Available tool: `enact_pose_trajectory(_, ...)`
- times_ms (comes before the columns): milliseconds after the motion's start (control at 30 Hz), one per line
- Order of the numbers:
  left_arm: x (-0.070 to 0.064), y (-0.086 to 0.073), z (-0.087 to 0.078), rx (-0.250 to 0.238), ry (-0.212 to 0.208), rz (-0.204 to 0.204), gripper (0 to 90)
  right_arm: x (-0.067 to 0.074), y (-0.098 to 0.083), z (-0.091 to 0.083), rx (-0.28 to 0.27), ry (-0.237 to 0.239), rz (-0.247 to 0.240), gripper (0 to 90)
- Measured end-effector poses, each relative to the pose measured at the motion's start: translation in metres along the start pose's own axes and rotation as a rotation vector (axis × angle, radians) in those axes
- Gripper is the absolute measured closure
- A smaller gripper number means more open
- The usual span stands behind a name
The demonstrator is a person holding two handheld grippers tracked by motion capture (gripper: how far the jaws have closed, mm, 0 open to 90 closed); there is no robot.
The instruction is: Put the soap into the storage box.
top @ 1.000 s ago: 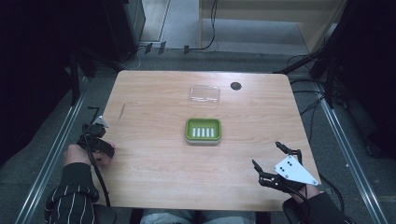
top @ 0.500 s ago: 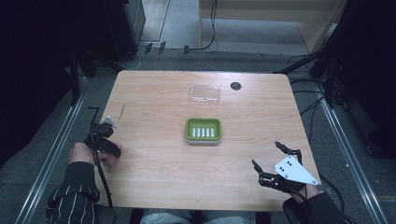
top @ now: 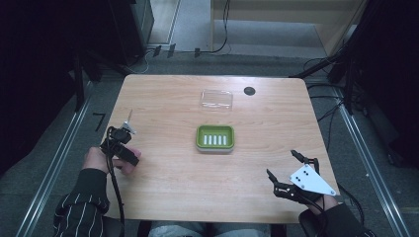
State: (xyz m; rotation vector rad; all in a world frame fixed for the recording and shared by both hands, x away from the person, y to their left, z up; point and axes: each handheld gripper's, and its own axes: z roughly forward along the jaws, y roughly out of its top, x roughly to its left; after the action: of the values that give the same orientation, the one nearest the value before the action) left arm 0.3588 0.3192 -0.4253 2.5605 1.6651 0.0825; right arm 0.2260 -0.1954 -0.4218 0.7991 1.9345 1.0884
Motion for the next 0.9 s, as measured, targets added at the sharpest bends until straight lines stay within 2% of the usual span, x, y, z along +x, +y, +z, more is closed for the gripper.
enact_pose_trajectory(467,-0.024,0.017,0.000,0.015,-0.031,0.122,38.6,0.000,0.000,0.000,0.001,0.002,-0.006,13.1)
enact_pose_trajectory(667,-0.031,0.024,0.000,0.017,-0.038,0.161,38.6,0.000,0.000,0.001,0.002,0.001,-0.006,13.1)
enact_pose_trajectory(900,-0.036,0.028,0.002,0.029,-0.044,0.189,38.7,0.001,0.000,0.001,0.004,0.000,-0.007,13.1)
